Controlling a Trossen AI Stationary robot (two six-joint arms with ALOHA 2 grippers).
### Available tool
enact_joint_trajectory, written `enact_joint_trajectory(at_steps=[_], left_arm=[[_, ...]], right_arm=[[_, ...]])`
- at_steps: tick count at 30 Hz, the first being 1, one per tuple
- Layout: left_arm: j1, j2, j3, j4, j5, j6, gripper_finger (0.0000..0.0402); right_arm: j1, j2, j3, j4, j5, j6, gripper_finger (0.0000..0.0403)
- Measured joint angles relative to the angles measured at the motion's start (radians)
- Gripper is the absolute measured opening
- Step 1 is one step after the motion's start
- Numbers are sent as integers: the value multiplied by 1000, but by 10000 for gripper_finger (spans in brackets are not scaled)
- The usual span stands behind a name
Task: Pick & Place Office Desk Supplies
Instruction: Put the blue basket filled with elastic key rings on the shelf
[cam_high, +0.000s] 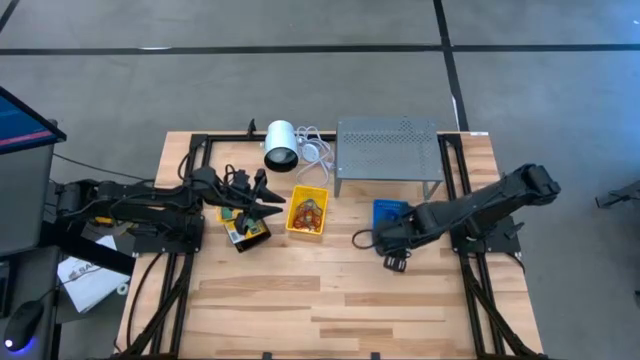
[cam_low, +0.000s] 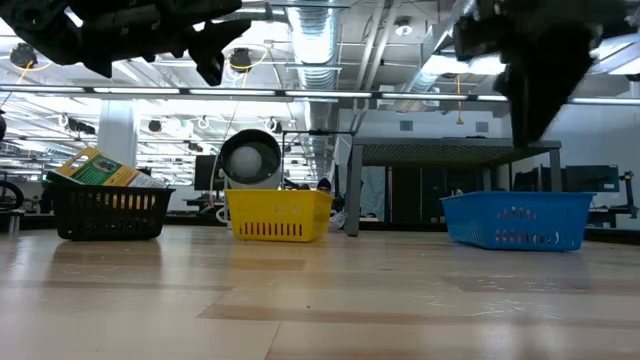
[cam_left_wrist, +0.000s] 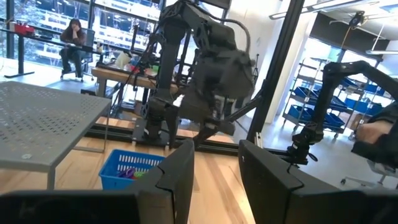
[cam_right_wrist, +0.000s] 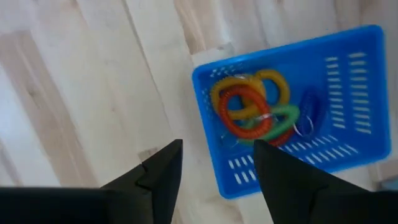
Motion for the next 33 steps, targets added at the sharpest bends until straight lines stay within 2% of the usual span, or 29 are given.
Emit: enact_joint_trajectory(at_steps=[15, 27, 33], left_arm=[[0, 1, 0, -6, -2, 0, 122], [0, 1, 0, -11, -2, 0, 122], [0, 1, 0, -17, -1, 0, 122]], right_arm=[[42, 197, -6, 19, 16, -156, 189], [-1, 217, -7, 75, 31, -188, 189], [-8, 218, -84, 188, -15, -195, 189]])
